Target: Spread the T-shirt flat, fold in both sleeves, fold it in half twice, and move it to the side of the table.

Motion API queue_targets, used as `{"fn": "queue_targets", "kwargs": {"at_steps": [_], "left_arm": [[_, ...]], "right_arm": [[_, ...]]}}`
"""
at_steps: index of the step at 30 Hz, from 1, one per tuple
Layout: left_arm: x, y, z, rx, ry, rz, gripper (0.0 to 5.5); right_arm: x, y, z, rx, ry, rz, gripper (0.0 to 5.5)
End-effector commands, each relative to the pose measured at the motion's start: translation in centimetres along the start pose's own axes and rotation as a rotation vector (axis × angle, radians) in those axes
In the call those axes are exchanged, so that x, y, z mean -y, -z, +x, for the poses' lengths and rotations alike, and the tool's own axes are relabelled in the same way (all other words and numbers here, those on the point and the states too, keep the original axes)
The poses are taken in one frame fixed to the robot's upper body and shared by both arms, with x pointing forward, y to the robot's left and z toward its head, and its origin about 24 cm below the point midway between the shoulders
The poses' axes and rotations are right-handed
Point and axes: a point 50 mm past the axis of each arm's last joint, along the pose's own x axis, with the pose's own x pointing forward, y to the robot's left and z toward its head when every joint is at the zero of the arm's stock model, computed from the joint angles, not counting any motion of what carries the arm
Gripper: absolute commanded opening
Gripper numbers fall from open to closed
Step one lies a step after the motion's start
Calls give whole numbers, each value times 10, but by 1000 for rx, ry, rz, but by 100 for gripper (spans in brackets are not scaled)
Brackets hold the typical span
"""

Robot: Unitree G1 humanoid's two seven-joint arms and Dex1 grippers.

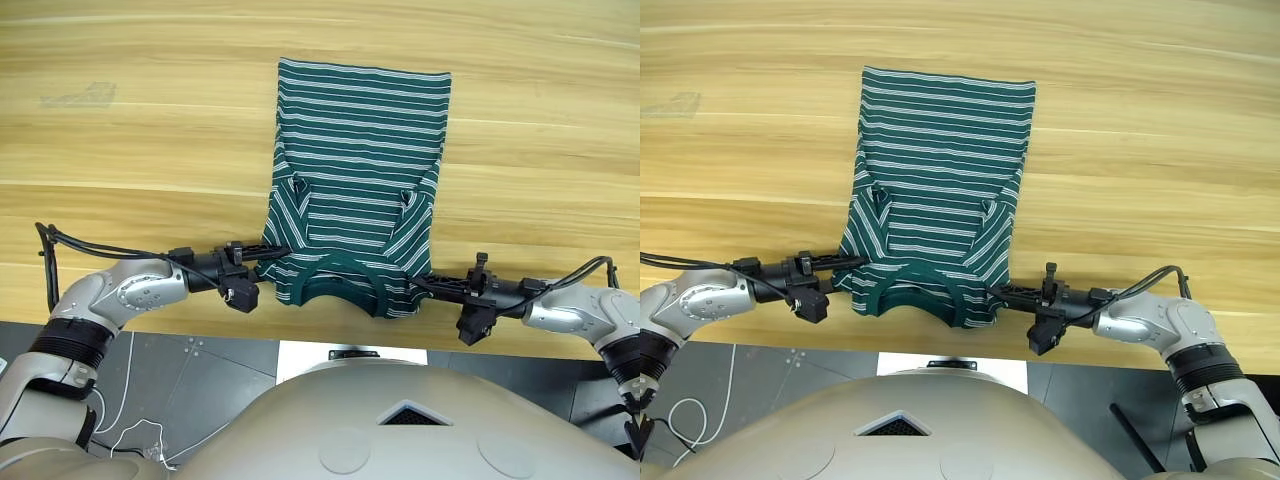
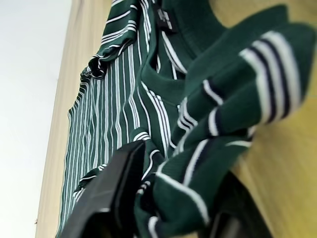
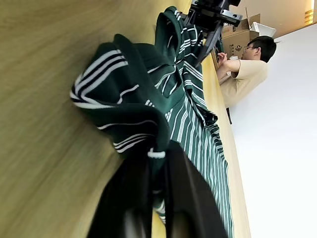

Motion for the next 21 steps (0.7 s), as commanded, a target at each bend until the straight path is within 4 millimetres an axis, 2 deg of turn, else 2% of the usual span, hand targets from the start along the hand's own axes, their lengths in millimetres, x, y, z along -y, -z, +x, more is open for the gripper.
{"fn": "queue_targets", "kwargs": {"at_steps": [1,9,16,21], "left_arm": [[46,5,-10,-78,295,-61,86],[45,9,-10,-100,292,-74,14],[41,9,-10,-107,255,-72,9],[26,3,-11,-85,119,-104,8]], "right_arm": [[-12,0,-1,-22,-86,24,0],[-11,2,0,-29,-81,29,0],[-11,7,-4,-57,-92,32,0],[4,17,-13,-115,-30,42,0]]}}
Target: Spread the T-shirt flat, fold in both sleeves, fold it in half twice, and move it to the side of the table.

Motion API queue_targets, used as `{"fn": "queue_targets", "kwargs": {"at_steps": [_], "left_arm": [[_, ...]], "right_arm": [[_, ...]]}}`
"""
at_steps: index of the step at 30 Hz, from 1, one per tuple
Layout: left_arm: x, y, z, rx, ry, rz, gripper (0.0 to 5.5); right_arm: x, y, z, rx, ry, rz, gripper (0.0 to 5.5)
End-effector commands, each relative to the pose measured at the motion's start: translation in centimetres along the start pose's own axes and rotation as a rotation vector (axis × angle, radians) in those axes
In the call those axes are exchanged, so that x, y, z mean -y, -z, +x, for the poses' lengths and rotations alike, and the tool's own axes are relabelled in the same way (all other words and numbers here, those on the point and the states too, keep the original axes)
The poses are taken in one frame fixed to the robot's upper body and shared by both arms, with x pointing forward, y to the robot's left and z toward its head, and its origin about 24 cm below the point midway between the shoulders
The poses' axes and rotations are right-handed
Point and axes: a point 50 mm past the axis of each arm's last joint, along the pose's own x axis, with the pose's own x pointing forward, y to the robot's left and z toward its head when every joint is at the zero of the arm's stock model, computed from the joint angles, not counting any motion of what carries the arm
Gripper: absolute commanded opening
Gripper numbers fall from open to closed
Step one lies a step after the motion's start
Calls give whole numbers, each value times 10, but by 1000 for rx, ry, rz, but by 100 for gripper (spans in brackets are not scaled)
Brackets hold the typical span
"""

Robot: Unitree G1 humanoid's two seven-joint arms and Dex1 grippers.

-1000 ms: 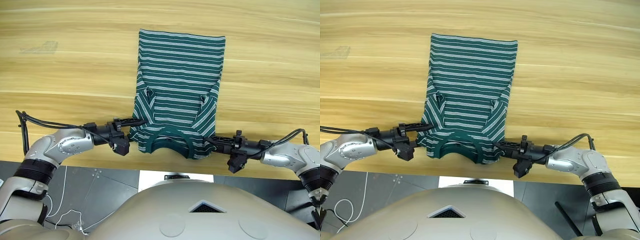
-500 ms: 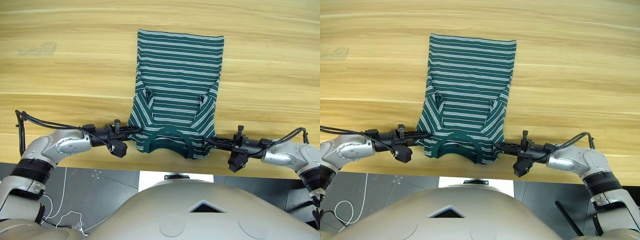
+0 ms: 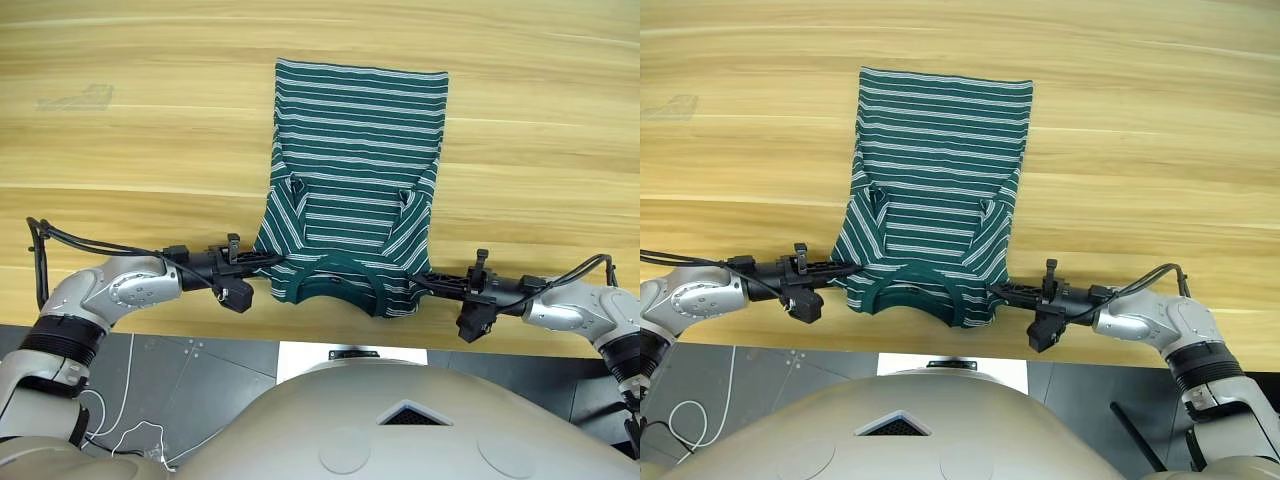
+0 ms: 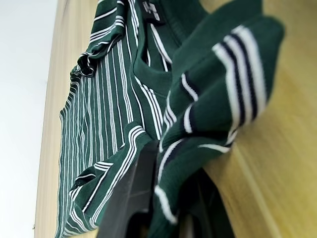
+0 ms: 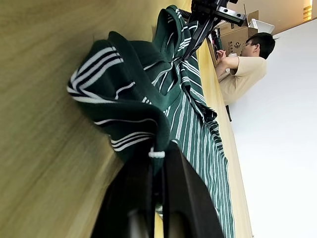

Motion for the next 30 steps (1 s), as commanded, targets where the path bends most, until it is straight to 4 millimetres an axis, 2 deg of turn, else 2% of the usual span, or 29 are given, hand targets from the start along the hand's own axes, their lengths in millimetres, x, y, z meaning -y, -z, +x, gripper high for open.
{"fn": "queue_targets", "kwargs": {"at_steps": [1,4,6,17,24,27,30], "left_arm": [[24,-2,-3,-44,50,-136,7],[14,-7,-2,-2,-58,-204,6],[11,-7,-1,6,-93,-236,6],[-13,-11,19,105,-221,-290,5],[-6,-53,8,221,-219,-374,5],[-3,-64,2,227,-237,-398,5],[-1,-68,-4,210,-257,-418,5]], "right_arm": [[10,13,-12,-100,17,36,0],[29,20,-14,-115,127,67,0],[34,23,-15,-115,140,87,0],[29,18,-10,-59,68,141,0],[25,-9,-34,-65,3,325,0],[32,-13,-40,-64,48,389,0],[39,-16,-43,-58,78,423,0]]}}
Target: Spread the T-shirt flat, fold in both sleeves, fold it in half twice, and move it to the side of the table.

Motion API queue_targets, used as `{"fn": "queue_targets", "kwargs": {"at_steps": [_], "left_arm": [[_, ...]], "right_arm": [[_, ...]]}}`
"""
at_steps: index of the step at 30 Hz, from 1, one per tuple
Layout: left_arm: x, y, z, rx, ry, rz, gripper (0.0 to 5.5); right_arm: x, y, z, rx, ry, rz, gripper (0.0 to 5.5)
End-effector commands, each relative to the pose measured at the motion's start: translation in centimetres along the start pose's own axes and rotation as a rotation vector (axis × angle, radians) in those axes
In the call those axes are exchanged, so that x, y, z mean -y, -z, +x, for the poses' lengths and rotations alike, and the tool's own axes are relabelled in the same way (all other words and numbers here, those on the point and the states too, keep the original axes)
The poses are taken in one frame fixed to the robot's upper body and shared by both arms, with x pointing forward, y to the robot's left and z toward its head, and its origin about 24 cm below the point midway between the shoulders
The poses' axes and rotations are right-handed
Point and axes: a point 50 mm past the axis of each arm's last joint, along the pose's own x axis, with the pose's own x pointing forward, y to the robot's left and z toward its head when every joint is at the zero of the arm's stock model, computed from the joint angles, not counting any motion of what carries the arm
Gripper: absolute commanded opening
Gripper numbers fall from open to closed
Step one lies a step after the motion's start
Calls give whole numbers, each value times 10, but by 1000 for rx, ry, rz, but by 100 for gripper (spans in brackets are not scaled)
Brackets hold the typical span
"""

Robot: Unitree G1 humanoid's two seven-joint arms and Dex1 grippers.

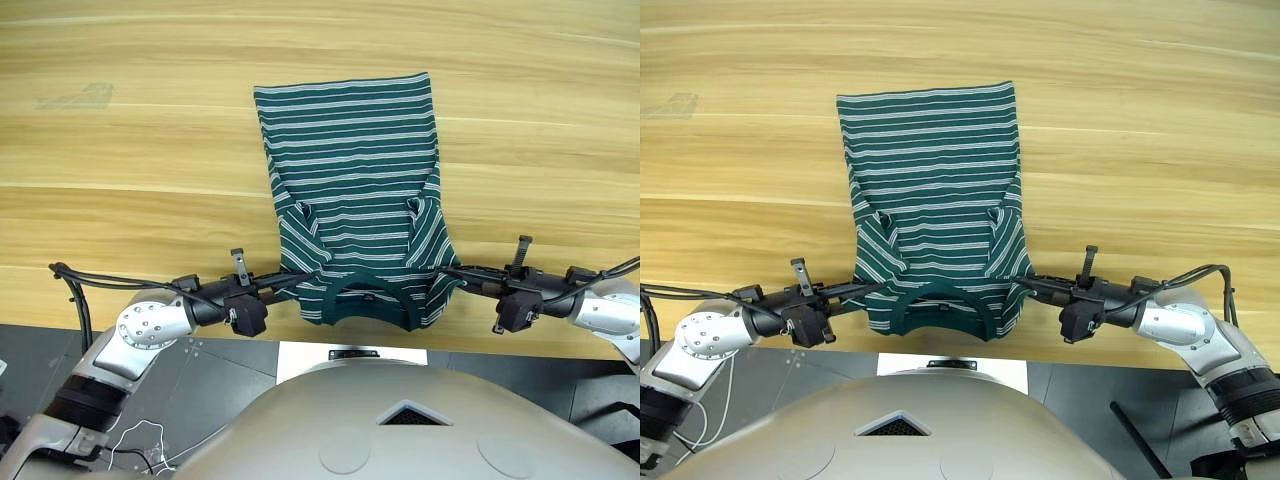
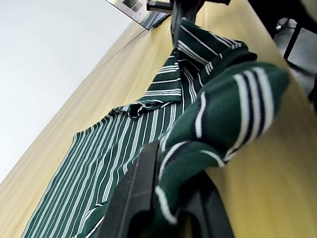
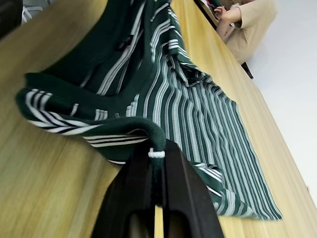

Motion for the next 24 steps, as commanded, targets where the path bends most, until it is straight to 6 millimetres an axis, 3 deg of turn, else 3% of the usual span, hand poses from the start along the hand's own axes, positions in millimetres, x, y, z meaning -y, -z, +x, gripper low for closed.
{"fn": "queue_targets", "kwargs": {"at_steps": [1,5,7,11,15,20,23,24], "left_arm": [[-1,-3,-8,-33,-22,-11,5],[-9,9,-10,-40,-102,-60,5],[-23,19,-6,-23,-185,-105,5],[-60,50,19,-3,-404,-238,5],[-85,80,46,-59,-573,-393,5],[-121,103,66,-122,-745,-534,5],[-132,118,69,-210,-827,-592,5],[-135,120,69,-218,-845,-604,5]], "right_arm": [[10,-5,-5,-6,15,22,0],[24,-9,2,60,88,48,0],[43,-5,12,97,206,58,0],[98,24,50,52,488,116,0],[132,50,87,-35,650,197,0],[152,74,124,-175,756,259,0],[147,85,138,-265,755,274,0],[145,88,139,-289,755,275,27]]}}
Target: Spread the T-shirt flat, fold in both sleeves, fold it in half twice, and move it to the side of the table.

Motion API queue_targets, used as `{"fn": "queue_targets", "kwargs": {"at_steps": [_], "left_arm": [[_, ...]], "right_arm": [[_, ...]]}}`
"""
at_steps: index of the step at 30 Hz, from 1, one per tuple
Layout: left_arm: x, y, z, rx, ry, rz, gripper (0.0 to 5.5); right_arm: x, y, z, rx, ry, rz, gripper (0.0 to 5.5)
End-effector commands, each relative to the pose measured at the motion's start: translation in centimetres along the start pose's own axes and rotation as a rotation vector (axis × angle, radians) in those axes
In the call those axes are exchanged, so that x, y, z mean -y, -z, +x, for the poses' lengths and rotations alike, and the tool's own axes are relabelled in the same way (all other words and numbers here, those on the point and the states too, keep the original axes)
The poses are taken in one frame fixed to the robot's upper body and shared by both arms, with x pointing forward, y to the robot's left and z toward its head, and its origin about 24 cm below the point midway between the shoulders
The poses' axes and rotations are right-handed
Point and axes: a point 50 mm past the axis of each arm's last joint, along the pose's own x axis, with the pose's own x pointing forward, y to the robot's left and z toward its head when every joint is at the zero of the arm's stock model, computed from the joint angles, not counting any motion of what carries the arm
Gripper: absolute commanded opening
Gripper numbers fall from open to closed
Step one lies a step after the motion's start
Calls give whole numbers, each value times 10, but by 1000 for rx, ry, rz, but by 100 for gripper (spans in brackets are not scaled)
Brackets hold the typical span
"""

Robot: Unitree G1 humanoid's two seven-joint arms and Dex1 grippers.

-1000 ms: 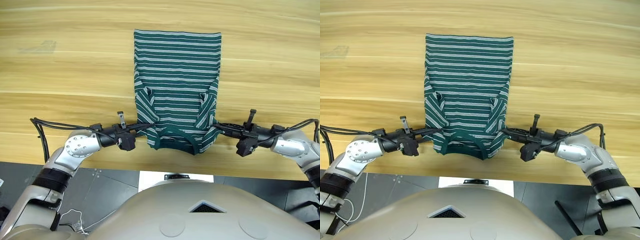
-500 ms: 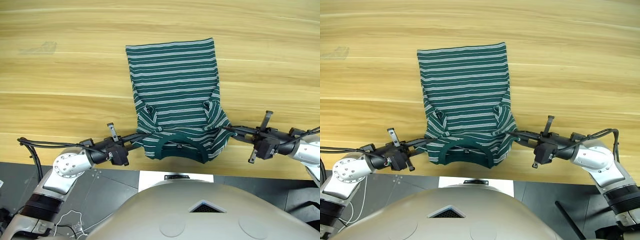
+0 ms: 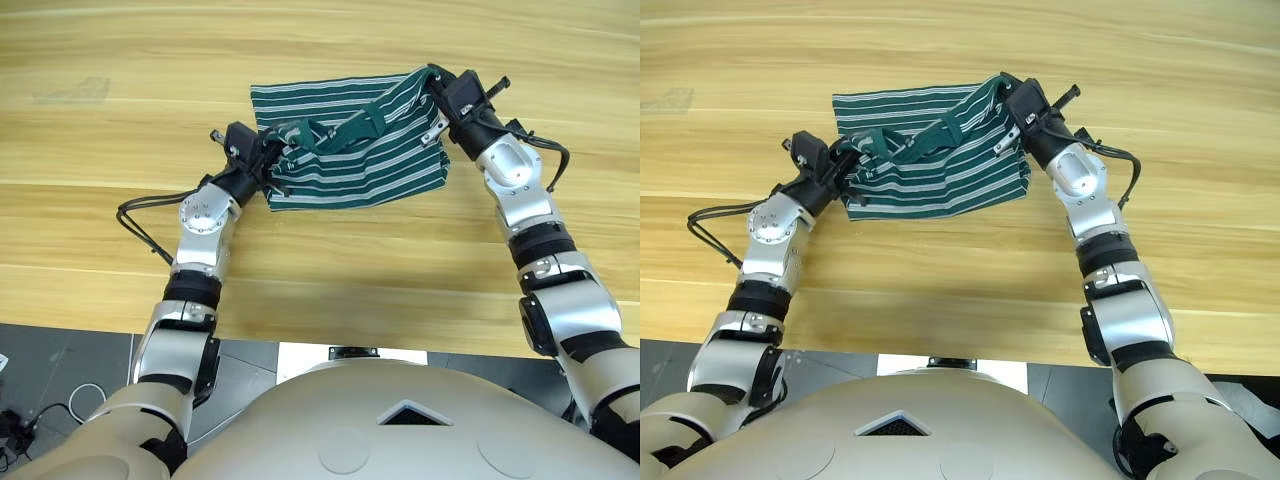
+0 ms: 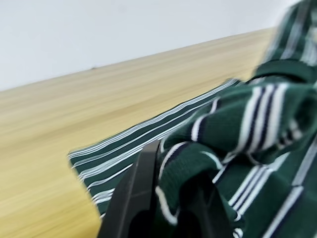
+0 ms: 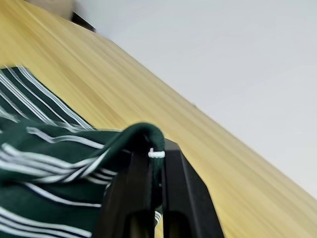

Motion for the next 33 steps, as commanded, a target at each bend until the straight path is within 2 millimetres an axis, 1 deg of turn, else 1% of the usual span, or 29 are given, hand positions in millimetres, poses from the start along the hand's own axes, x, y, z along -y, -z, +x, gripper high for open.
{"fn": "queue_targets", "kwargs": {"at_steps": [1,2,5,9,14,16,18,21,23,24,26,28,29,30,31,32,33], "left_arm": [[-12,0,14,-43,-96,-45,41],[-15,-2,17,-34,-110,-57,47],[-23,-5,20,-20,-146,-78,94],[-27,-1,21,-48,-206,-109,159],[-31,1,23,-67,-226,-121,237],[-38,3,24,-107,-286,-141,273],[-50,7,20,-162,-409,-190,303],[-70,14,5,-206,-603,-257,342],[-80,14,-4,-159,-693,-309,367],[-85,12,-9,-105,-721,-345,386],[-93,10,-20,-14,-772,-373,415],[-98,12,-34,41,-824,-372,443],[-97,15,-40,65,-837,-377,459],[-93,20,-46,89,-846,-375,475],[-88,24,-50,107,-848,-381,484],[-77,30,-52,121,-839,-401,506],[-63,36,-50,122,-814,-403,516]], "right_arm": [[-9,13,7,-100,13,-24,43],[-10,15,8,-117,19,-31,56],[-12,16,11,-139,36,-37,108],[-19,16,15,-148,45,-16,181],[-20,19,16,-185,98,27,267],[-20,18,18,-190,115,58,308],[-18,19,18,-206,143,86,342],[-15,27,13,-256,197,138,389],[-13,34,9,-291,246,198,416],[-13,36,7,-296,262,219,425],[-15,37,4,-285,286,249,425],[-22,32,4,-231,297,237,425],[-29,26,6,-180,288,222,425],[-42,14,9,-102,248,222,425],[-54,3,12,-38,216,233,425],[-66,-8,13,18,180,248,425],[-74,-19,15,57,150,249,425]]}}
